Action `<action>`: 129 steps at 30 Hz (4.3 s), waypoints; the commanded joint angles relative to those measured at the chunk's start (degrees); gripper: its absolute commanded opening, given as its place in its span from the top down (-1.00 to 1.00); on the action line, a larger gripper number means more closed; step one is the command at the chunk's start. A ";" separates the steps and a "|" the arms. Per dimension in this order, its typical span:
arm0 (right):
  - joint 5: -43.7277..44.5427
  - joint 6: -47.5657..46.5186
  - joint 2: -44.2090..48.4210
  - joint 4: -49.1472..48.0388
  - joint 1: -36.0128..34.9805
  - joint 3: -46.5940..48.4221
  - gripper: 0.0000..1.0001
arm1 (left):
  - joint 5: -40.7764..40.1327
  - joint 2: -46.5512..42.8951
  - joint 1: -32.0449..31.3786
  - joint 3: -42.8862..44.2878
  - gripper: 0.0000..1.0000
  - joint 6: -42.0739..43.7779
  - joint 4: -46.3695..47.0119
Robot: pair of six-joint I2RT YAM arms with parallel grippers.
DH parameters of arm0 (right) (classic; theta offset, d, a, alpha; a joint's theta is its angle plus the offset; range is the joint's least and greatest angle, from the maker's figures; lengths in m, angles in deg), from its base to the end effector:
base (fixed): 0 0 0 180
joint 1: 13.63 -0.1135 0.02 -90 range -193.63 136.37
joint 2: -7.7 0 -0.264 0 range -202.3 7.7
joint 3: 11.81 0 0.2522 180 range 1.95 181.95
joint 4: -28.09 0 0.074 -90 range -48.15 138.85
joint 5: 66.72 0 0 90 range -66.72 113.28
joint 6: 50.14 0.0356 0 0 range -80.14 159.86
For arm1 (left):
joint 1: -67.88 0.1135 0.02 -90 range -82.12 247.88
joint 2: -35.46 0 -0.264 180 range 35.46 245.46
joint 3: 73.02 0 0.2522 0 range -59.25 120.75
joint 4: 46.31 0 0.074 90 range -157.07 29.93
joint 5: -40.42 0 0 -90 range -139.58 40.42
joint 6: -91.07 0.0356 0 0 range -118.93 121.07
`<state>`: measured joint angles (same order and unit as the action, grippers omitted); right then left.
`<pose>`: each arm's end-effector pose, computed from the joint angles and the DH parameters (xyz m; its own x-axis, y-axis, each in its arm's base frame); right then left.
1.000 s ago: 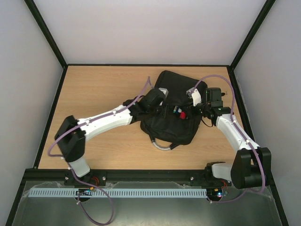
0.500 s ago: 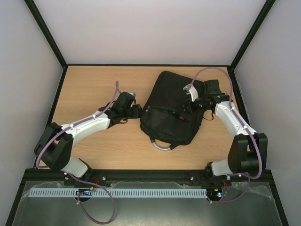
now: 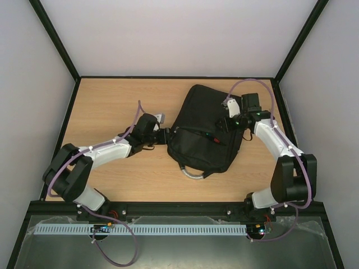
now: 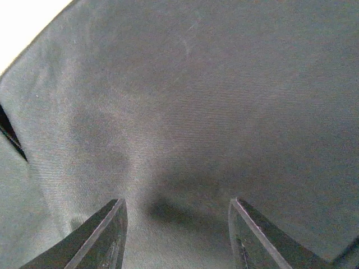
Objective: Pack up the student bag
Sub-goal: Adjust the student bag at the center of the board, then zip the student bag at the center of the board.
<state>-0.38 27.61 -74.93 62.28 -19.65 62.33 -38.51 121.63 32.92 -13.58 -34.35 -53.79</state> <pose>0.3107 0.0471 0.2658 -0.5762 -0.2562 -0.7761 -0.5236 0.8448 0.1099 0.2565 -0.1876 0.2022 -0.7768 -0.1509 -0.6114 0.2973 0.7680 -0.5673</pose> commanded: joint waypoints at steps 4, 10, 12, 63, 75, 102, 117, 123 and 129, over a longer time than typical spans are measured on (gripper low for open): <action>11.46 -4.06 -2.72 -2.22 -10.21 -2.94 0.00 | 8.79 5.40 0.41 -0.90 -0.01 -1.71 8.81; 25.63 -5.66 -6.82 -5.73 -15.18 -6.17 -0.01 | 10.91 4.73 0.15 -3.34 0.48 -2.82 10.51; 30.15 -6.12 -7.80 -6.10 -15.62 -6.04 -0.01 | 10.80 2.84 0.07 -4.87 0.67 -2.92 10.65; 12.79 -6.83 1.17 6.97 -35.97 1.77 0.28 | 21.88 5.97 7.91 -1.16 0.02 -10.56 13.64; 15.88 -4.18 -5.15 4.69 -41.71 6.80 0.26 | 20.20 4.68 5.95 0.34 0.79 -14.42 8.48; 35.08 -0.74 -6.97 -0.14 -50.50 5.99 0.10 | 17.14 -0.46 3.76 -0.58 0.95 -17.05 7.28; 42.70 -1.87 -9.03 -1.52 -51.91 5.30 0.31 | 16.86 -1.08 3.77 -0.44 0.95 -16.49 6.50; 40.39 -2.19 -10.07 0.04 -51.94 5.33 0.33 | 16.88 -1.34 3.76 -0.43 0.95 -16.42 6.48; 40.24 -1.84 -12.17 0.63 -51.93 5.22 0.39 | 16.47 -1.79 3.76 -0.58 0.95 -16.12 5.99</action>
<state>40.03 25.77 -85.10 60.84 -71.41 68.52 -23.04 123.27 36.92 -14.35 -50.81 -48.80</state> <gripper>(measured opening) 0.329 0.043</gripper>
